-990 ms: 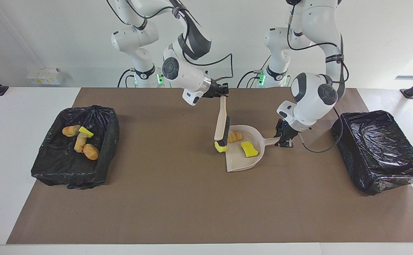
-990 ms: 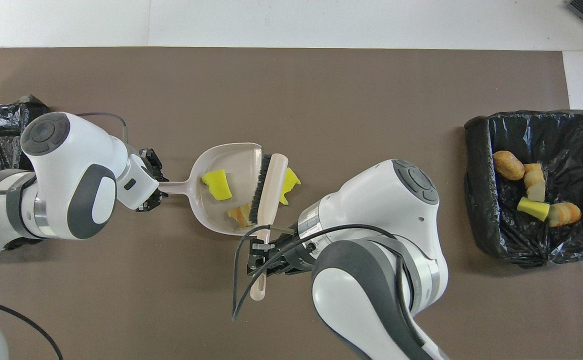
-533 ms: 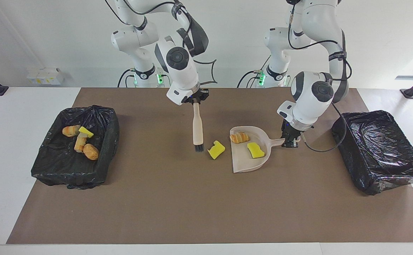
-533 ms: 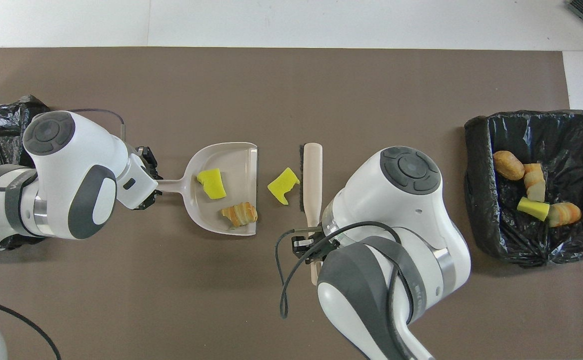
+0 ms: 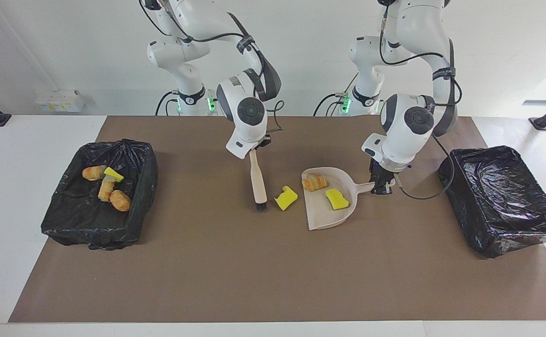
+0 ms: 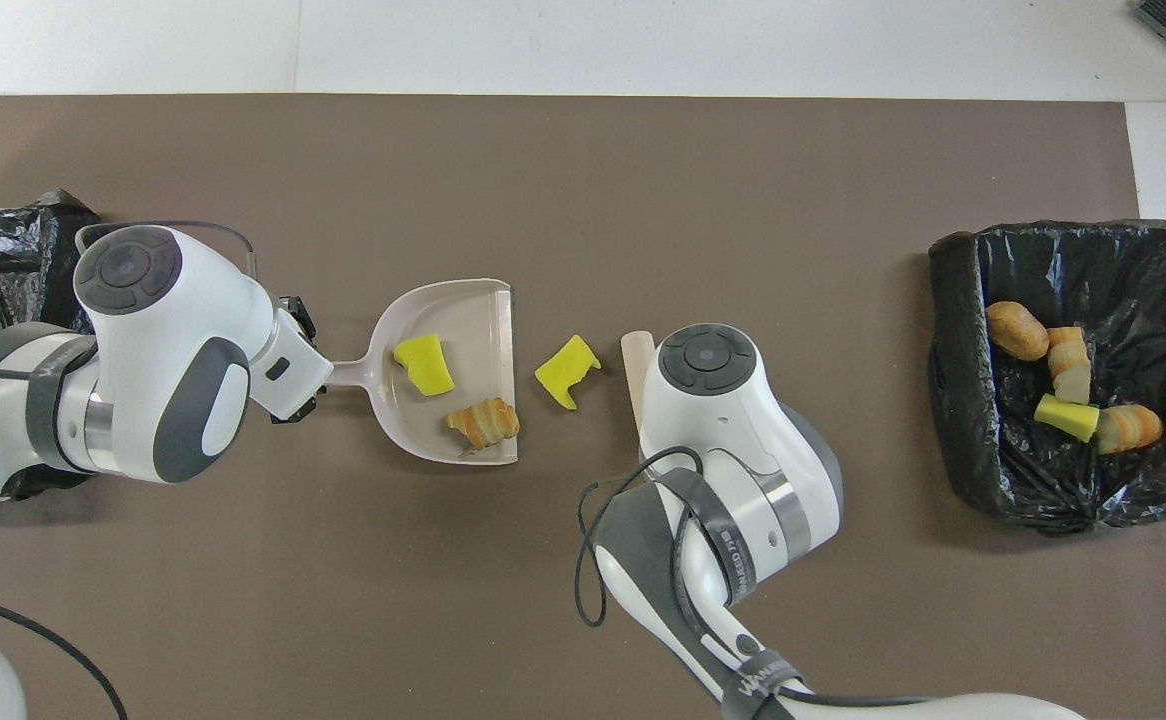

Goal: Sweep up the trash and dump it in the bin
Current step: 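Brush the remaining bread pieces into the dustpan with the right gripper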

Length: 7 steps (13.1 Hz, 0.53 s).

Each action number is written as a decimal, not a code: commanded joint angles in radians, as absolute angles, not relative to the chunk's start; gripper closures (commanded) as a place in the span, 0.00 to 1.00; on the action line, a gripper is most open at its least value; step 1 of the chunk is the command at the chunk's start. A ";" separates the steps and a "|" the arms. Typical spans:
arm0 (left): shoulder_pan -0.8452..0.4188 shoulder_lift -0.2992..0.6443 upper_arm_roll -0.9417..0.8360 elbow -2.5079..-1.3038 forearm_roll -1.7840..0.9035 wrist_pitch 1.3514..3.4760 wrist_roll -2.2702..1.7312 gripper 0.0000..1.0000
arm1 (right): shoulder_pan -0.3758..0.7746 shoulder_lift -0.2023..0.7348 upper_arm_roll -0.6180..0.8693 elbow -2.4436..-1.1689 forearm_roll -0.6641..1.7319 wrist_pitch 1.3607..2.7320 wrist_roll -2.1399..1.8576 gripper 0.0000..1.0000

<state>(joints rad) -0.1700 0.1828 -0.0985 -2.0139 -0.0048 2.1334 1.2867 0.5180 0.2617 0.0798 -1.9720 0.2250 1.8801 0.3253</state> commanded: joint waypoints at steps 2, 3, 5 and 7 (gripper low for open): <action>-0.187 0.160 -0.095 -2.045 0.011 2.135 1.256 1.00 | 0.541 0.256 0.086 -1.987 0.492 1.993 0.279 1.00; -0.184 0.160 -0.097 -2.048 0.005 2.138 1.265 1.00 | 0.543 0.256 0.086 -1.987 0.564 1.993 0.266 1.00; -0.178 0.160 -0.097 -2.049 -0.032 2.140 1.278 1.00 | 0.563 0.256 0.086 -1.976 0.685 2.022 0.264 1.00; -0.176 0.160 -0.097 -2.049 -0.101 2.141 1.337 1.00 | 0.565 0.252 0.086 -1.941 0.696 2.017 0.276 1.00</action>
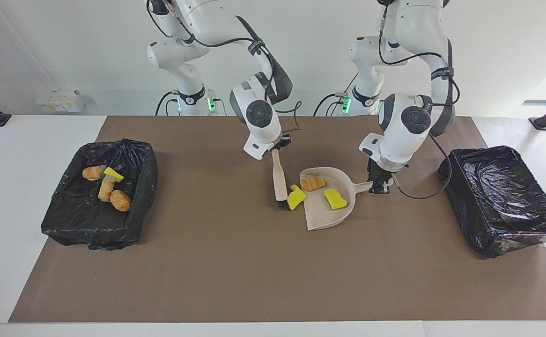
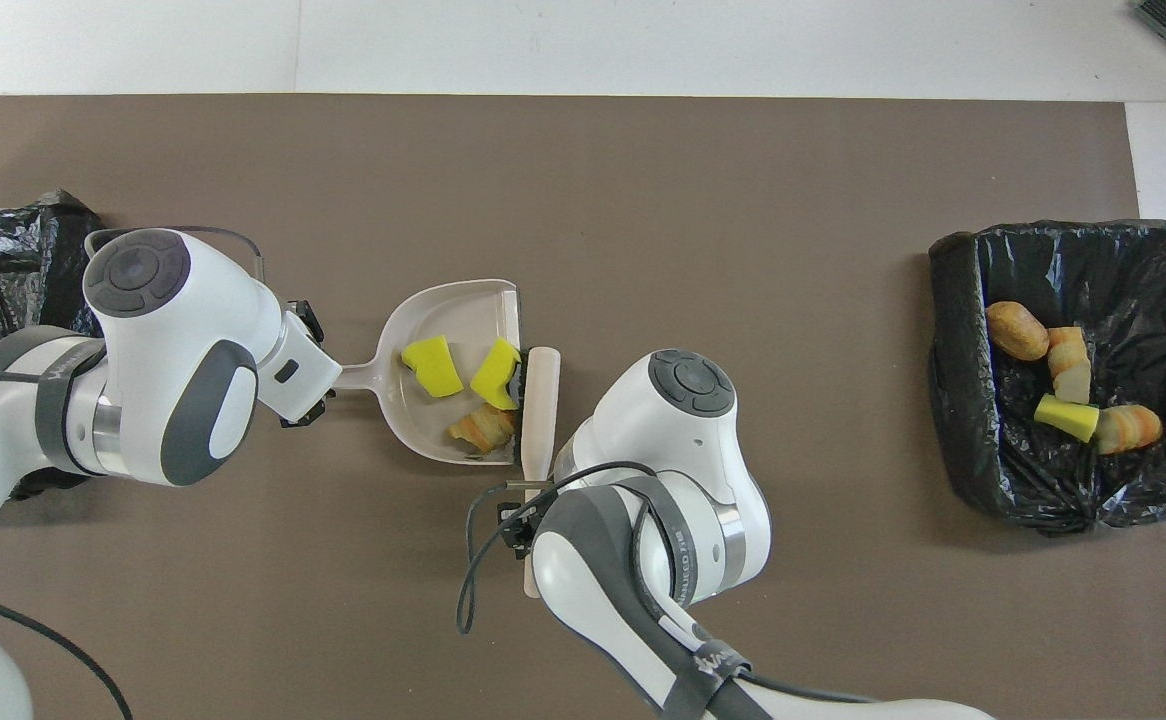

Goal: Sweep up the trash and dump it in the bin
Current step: 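Brush the remaining bread pieces into the dustpan with the right gripper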

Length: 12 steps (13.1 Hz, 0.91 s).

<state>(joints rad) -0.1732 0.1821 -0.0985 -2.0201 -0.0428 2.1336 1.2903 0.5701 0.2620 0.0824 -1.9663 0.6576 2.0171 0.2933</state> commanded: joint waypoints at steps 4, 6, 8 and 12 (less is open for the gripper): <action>-0.149 0.166 -0.095 -2.048 -0.213 2.158 1.457 1.00 | 0.563 0.189 0.084 -1.885 0.669 1.895 0.363 1.00; -0.143 0.166 -0.095 -2.048 -0.232 2.164 1.473 1.00 | 0.581 0.176 0.094 -1.850 0.670 1.879 0.440 1.00; -0.124 0.169 -0.095 -2.045 -0.265 2.171 1.518 1.00 | 0.583 0.163 0.091 -1.783 0.643 1.759 0.486 1.00; -0.083 0.176 -0.094 -2.022 -0.310 2.175 1.610 1.00 | 0.558 0.049 0.083 -1.795 0.455 1.499 0.563 1.00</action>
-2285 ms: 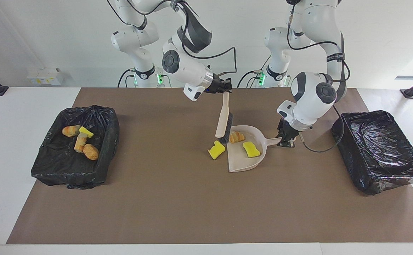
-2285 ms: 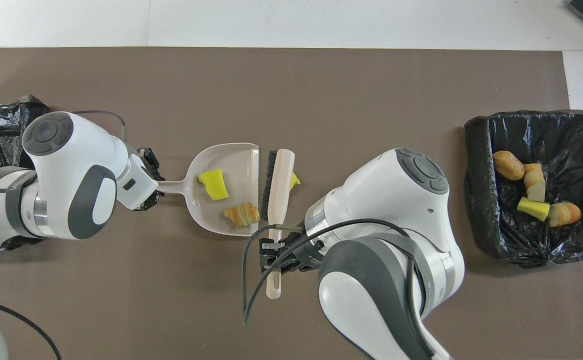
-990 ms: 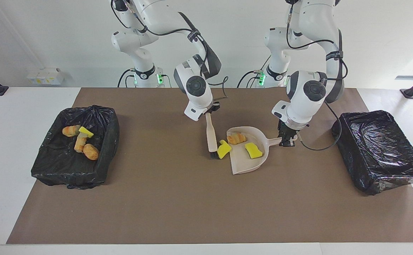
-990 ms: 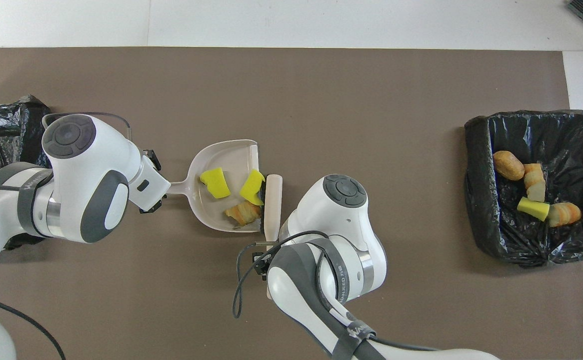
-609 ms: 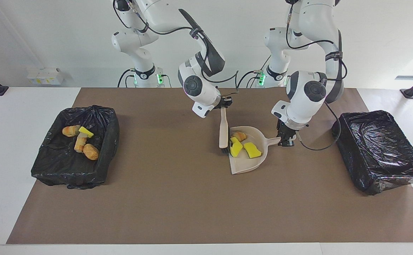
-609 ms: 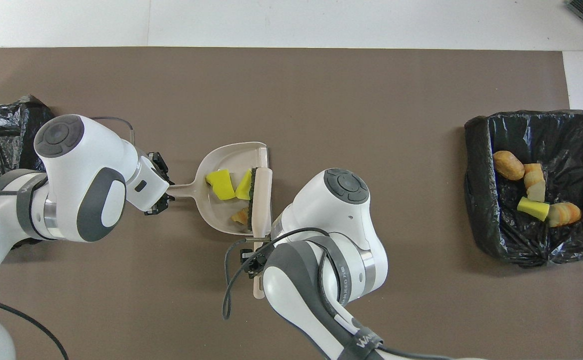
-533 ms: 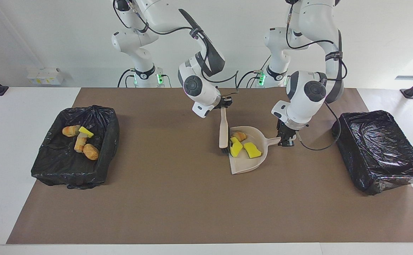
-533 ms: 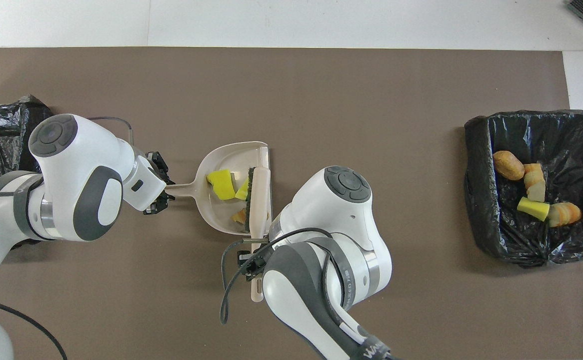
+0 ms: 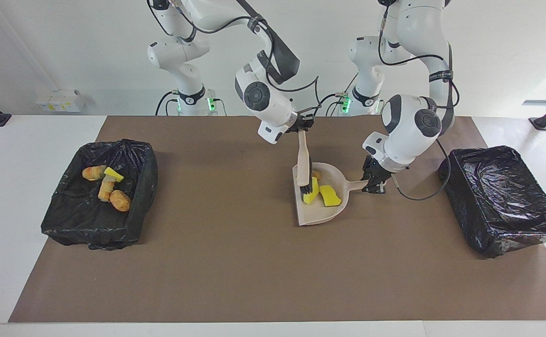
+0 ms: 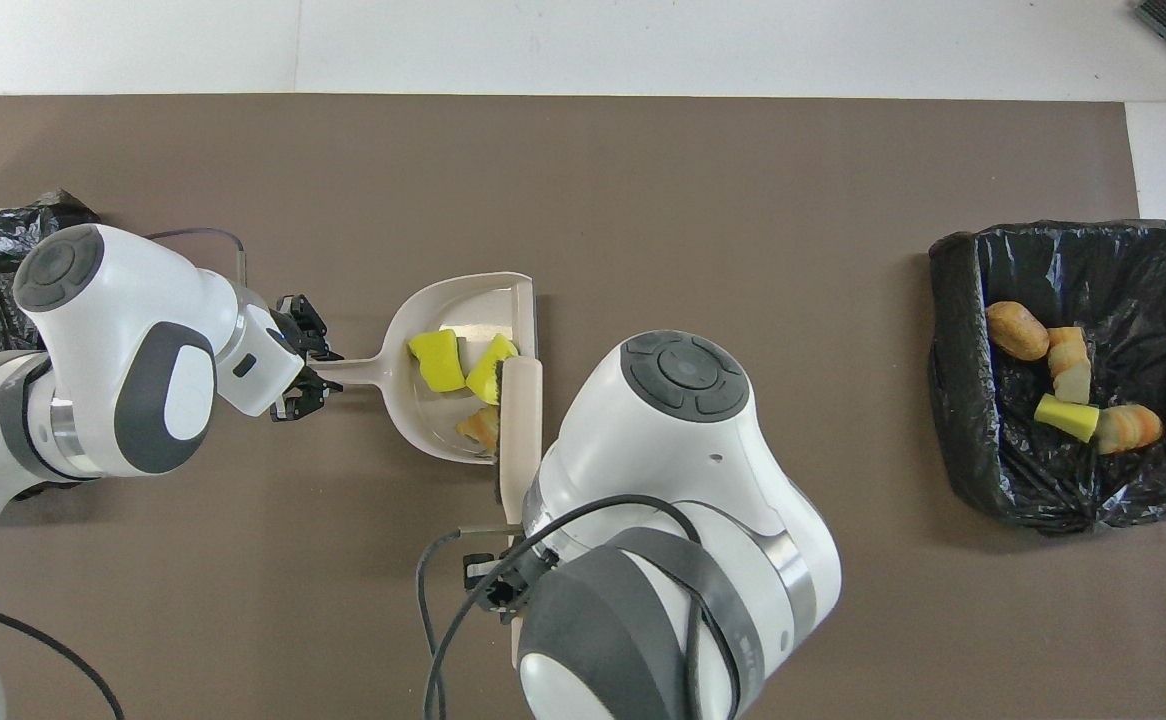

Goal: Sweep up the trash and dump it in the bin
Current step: 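Brush the remaining bread pieces into the dustpan with the right gripper, then carry the dustpan over the bin near the left arm with the left gripper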

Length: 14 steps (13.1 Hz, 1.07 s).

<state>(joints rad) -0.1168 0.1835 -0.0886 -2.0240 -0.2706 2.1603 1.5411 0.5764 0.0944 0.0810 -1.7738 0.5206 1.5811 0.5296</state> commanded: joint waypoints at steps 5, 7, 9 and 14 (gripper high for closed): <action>0.044 0.245 -0.092 -1.892 -0.295 2.094 1.684 1.00 | 0.569 -0.091 0.094 -2.132 0.403 1.633 0.588 1.00; 0.102 0.281 -0.091 -1.785 -0.296 1.996 1.735 1.00 | 0.618 -0.065 0.094 -2.169 0.403 1.721 0.588 1.00; 0.149 0.285 -0.089 -1.702 -0.257 1.915 1.740 1.00 | 0.676 -0.063 0.094 -2.204 0.403 1.793 0.574 1.00; 0.239 0.288 -0.086 -1.548 -0.131 1.747 1.755 1.00 | 0.732 -0.019 0.094 -2.298 0.407 1.985 0.537 1.00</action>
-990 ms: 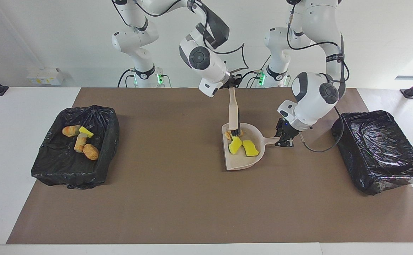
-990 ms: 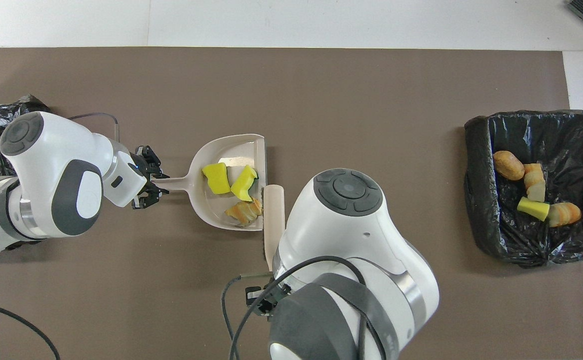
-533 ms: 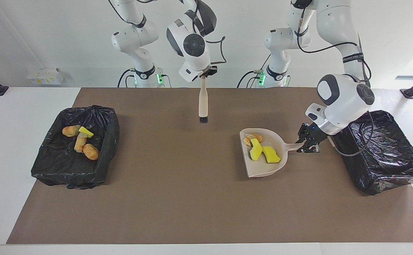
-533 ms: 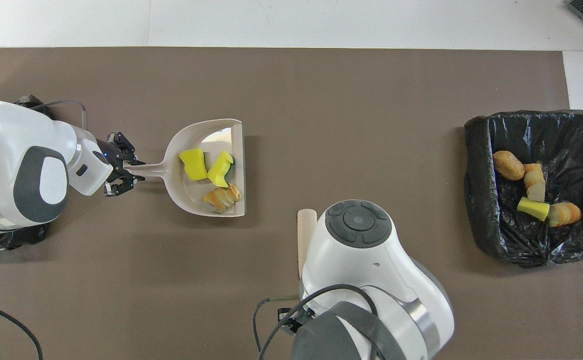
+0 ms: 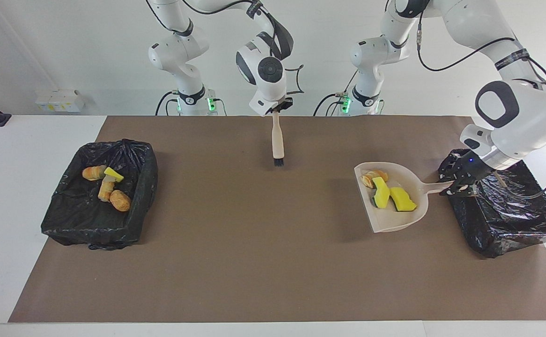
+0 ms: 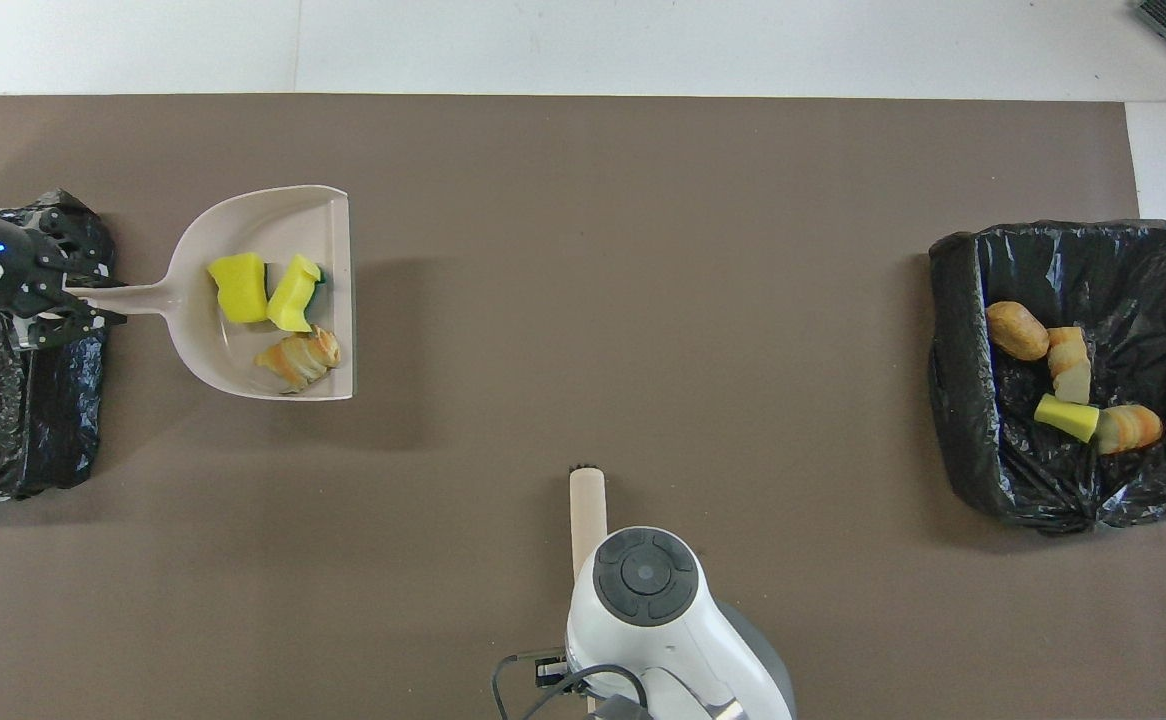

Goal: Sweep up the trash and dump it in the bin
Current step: 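Tip the dustpan into the bin while the right gripper sets down the brush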

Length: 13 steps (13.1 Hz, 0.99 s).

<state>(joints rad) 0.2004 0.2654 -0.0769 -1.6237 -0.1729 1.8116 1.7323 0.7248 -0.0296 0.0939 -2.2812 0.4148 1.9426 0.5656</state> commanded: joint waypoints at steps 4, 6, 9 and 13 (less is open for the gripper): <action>0.372 0.284 -0.084 -1.509 -0.022 1.726 1.784 1.00 | 0.752 0.021 0.094 -2.309 0.407 2.000 0.584 1.00; 0.449 0.287 -0.084 -1.493 -0.002 1.729 1.854 1.00 | 0.750 0.021 0.094 -2.315 0.407 2.028 0.584 1.00; 0.526 0.317 -0.084 -1.425 0.030 1.741 1.939 1.00 | 0.741 0.029 0.094 -2.321 0.408 2.051 0.588 0.95; 0.557 0.328 -0.078 -1.367 0.220 1.773 1.939 1.00 | 0.739 0.052 0.092 -2.284 0.396 2.054 0.577 0.00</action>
<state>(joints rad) 0.5452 0.3092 -0.0700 -1.4233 0.1371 1.7715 1.9326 0.7437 0.0313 0.0923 -2.3039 0.4136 2.0333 0.5756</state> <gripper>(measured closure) 0.687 0.581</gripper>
